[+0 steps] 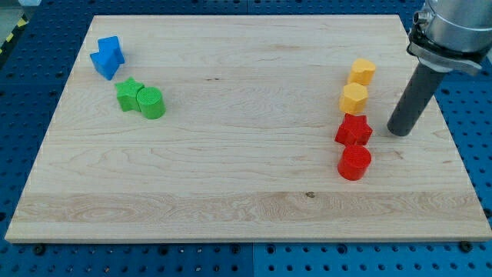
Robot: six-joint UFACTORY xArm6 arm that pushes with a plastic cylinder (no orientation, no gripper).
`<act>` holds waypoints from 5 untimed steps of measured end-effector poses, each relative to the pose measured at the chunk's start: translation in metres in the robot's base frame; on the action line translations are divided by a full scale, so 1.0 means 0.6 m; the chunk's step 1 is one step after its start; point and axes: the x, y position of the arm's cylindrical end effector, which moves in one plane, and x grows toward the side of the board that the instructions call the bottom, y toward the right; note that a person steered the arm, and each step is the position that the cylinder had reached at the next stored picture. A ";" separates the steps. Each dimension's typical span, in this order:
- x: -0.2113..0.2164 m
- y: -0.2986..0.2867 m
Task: Move the yellow hexagon towards the yellow heart
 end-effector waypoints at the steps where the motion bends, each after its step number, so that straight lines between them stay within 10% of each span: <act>1: 0.006 -0.003; 5: -0.065 -0.091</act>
